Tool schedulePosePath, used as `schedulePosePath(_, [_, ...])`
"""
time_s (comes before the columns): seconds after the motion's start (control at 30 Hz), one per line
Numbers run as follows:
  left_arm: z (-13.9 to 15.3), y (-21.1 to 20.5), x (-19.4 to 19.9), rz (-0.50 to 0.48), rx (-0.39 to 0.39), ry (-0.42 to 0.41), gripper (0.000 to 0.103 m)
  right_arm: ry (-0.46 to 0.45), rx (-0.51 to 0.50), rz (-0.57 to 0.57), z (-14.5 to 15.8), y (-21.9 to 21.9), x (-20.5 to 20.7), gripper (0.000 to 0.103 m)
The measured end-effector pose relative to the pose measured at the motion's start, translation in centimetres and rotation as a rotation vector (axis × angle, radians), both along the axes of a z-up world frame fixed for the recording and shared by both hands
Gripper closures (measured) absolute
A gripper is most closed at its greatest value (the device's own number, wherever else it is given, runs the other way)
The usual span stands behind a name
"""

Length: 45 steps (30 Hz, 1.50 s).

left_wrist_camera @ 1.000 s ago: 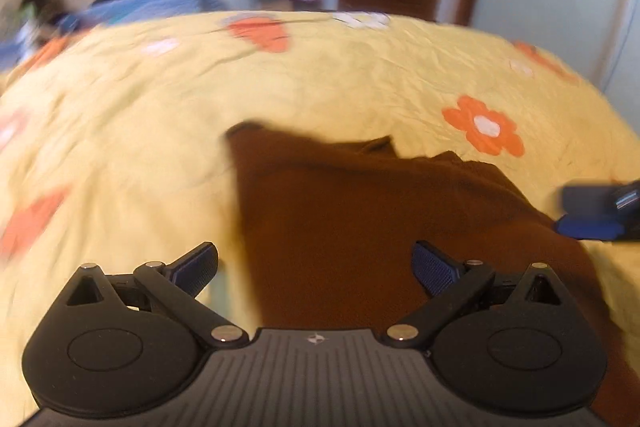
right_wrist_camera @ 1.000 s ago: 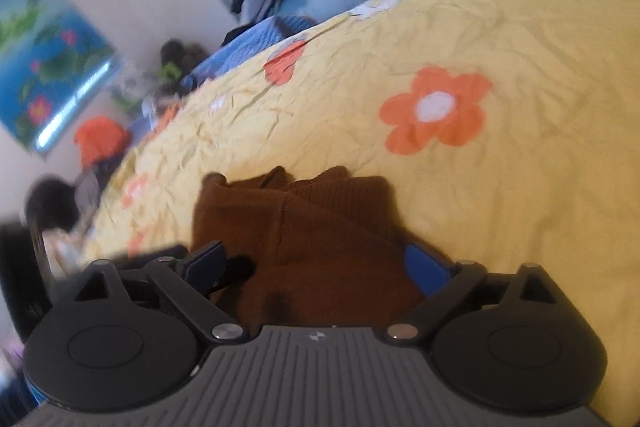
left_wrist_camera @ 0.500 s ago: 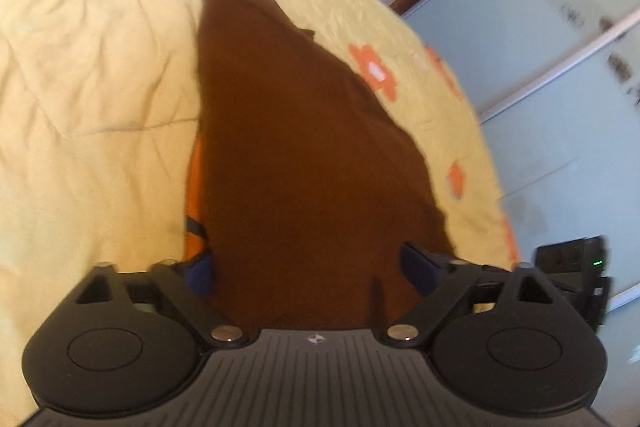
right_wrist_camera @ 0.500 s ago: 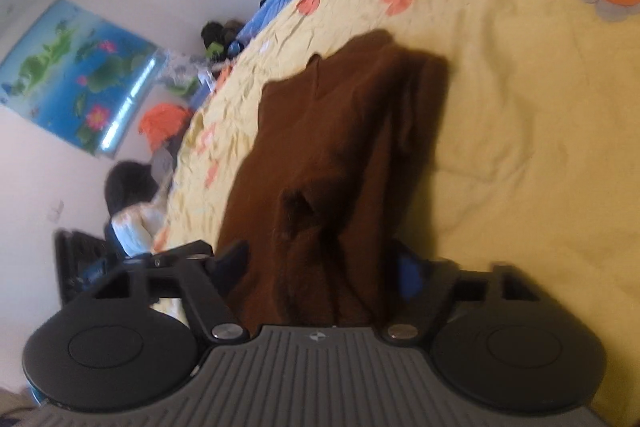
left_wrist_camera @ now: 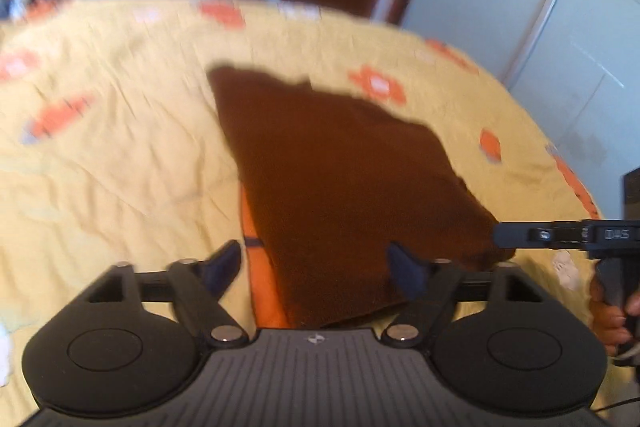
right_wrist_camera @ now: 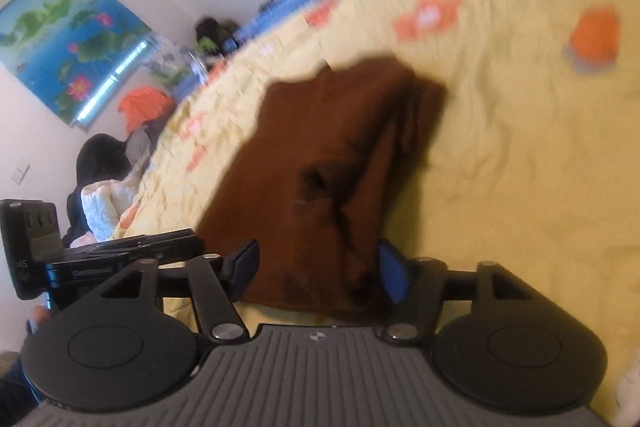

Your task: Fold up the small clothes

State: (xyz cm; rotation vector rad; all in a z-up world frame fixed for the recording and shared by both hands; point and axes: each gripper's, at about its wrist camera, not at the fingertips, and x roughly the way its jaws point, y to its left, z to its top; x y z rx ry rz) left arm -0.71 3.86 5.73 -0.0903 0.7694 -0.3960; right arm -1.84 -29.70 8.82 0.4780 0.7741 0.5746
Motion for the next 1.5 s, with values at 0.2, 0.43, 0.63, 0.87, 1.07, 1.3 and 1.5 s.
schedulePosePath(0.2, [-3.1,-3.3,1.4,0.010,0.191,0.041,0.024,-0.140,-0.187,0.019,2.0,3.7,-0.4,0.036])
schedulePosePath(0.43, [-1.8,-1.6,-2.8,0.000,0.270,-0.083,0.025,-0.054,-0.317,0.002,-0.7,2.8,0.4,0.027])
schedulePosePath(0.63, [-2.4,-2.4,-5.8,0.026,0.226,-0.056,0.025,-0.114,-0.304,-0.016,0.6,2.5,-4.6,0.014])
schedulePosePath(0.87, [-4.9,-3.6,-4.7,0.184,0.251,0.053,0.000,-0.097,-0.519,-0.048,-2.2,7.5,-5.6,0.000])
schedulePosePath(1.07, [-4.9,-3.0,-4.8,0.175,0.256,0.049,0.000,-0.127,-0.622,-0.153,-3.0,9.8,-5.9,0.000])
schedulePosePath(1.3, [-5.5,-3.0,-5.8,0.218,0.241,-0.020,0.000,-0.075,-0.626,-0.244,-2.9,10.1,-4.4,0.000])
schedulePosePath(1.5, [-5.3,-2.9,-6.0,0.216,0.250,-0.005,0.000,-0.129,-0.618,-0.298,-3.4,10.4,-4.4,0.000])
